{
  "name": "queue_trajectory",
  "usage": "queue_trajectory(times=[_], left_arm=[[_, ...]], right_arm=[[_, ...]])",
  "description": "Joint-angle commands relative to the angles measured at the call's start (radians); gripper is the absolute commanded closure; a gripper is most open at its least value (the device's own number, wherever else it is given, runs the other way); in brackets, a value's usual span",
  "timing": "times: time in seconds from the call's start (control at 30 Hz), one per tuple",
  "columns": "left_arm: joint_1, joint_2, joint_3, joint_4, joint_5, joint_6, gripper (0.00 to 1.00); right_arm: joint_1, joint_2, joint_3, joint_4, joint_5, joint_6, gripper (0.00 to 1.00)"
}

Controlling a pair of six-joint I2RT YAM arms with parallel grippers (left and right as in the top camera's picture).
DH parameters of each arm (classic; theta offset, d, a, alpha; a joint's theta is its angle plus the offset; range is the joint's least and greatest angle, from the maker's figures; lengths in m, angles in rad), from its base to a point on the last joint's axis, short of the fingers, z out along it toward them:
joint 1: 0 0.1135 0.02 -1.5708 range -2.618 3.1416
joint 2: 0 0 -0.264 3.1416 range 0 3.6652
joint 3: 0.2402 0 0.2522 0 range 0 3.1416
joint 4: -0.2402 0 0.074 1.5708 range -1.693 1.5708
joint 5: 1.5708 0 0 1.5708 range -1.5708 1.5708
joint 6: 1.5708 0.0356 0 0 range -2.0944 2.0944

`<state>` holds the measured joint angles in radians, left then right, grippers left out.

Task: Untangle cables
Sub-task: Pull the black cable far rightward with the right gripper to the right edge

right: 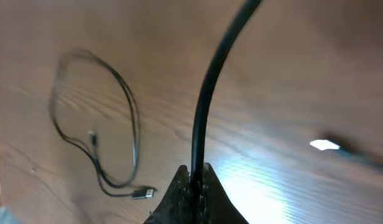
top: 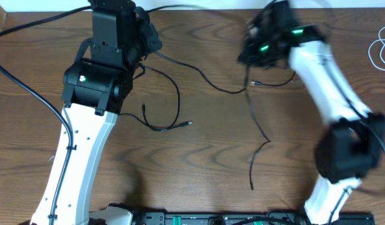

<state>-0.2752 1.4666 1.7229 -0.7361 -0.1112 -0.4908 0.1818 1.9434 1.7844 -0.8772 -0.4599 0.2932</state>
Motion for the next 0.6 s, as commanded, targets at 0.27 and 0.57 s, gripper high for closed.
queue_trajectory(times=[0.27,0.57], left_arm=[[0.004,0.025,0.006,-0.016,-0.012,-0.001,0.20],[0.004,0.026,0.006,-0.018,-0.009,-0.001,0.17]], right_arm=[[-0.368,-0.414,0.002,-0.003,-0.003,-0.082,0.99],[-0.694,-0.493,0.010,0.074,0.078,-0.126,0.99]])
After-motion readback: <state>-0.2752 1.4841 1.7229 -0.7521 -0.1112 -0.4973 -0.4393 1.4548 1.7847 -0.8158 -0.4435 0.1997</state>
